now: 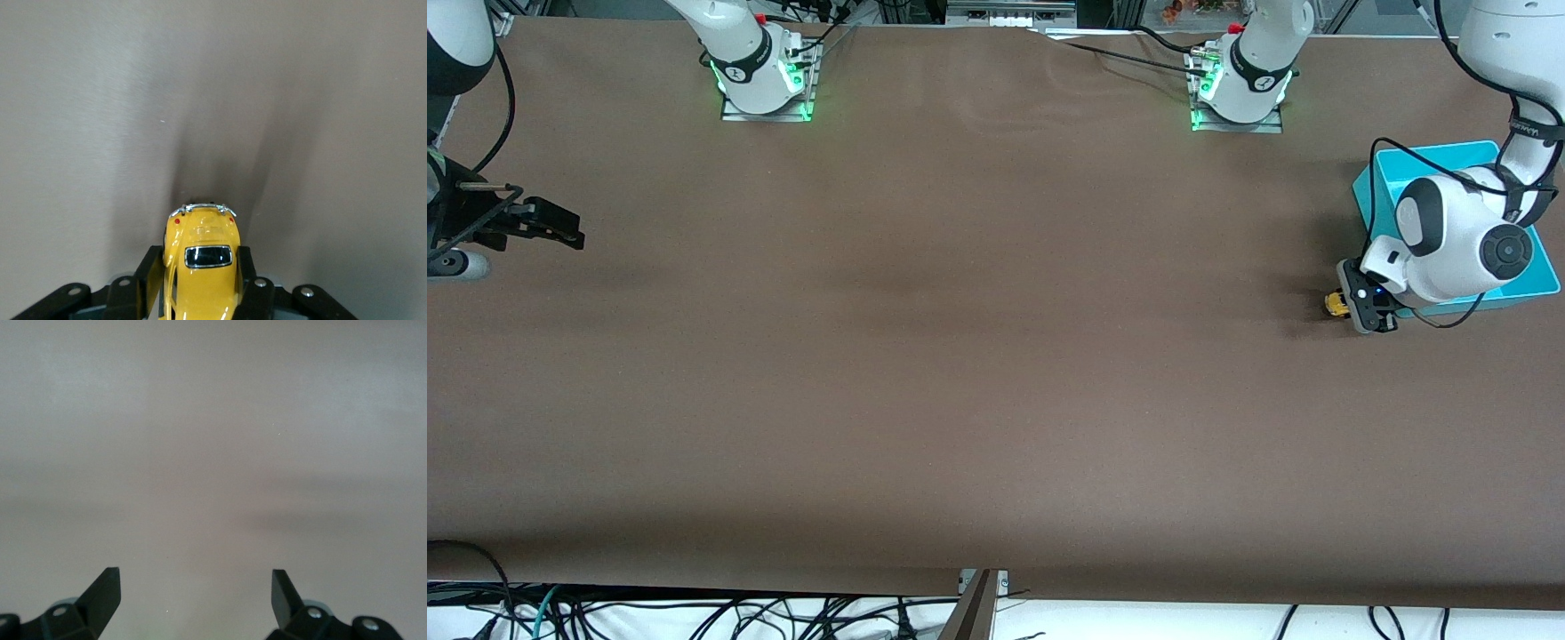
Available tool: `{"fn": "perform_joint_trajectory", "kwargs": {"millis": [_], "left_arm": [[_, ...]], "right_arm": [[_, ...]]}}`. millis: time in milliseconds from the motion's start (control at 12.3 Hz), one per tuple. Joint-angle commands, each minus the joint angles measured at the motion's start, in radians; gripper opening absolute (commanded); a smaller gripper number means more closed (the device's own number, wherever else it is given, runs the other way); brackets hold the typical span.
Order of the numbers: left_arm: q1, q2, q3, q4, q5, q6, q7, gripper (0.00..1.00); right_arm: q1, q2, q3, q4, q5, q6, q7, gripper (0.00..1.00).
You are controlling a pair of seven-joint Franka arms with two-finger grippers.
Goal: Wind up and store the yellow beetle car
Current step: 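Close the left gripper on the yellow car and lift it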
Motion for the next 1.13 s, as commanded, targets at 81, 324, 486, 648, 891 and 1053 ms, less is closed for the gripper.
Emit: {"fn": "perform_joint_trajectory", "kwargs": {"millis": [81, 324, 486, 648, 891, 1053], "left_arm": [[-0.051, -0.160, -0.014, 0.002, -0.006, -0.126, 0.010, 0.00], [-0.085, -0.252, -0.014, 0.034, -0.016, -0.270, -0.006, 0.00], [-0.076, -0.304, -0.006, 0.020, -0.003, -0.335, 0.008, 0.00], [-0.045, -0.341, 0.027, -0.001, 0.063, -0.370, 0.072, 0.00], [-0.025, -0.467, 0.104, -0.122, 0.178, -0.376, 0.126, 0.00], [-0.020, -0.467, 0.182, -0.153, 0.185, -0.389, 0.233, 0.00]], "right_arm": [[-0.006, -0.013, 0.006, -0.005, 0.002, -0.012, 0.011, 1.00], [-0.006, -0.013, 0.006, -0.003, 0.002, -0.012, 0.009, 1.00], [-0.006, -0.013, 0.007, -0.005, 0.002, -0.012, 0.009, 1.00], [-0.004, -0.013, 0.007, -0.003, 0.002, -0.012, 0.009, 1.00], [-0.004, -0.013, 0.007, -0.003, 0.002, -0.012, 0.009, 1.00], [-0.006, -0.013, 0.007, -0.003, 0.002, -0.012, 0.009, 1.00]]}}
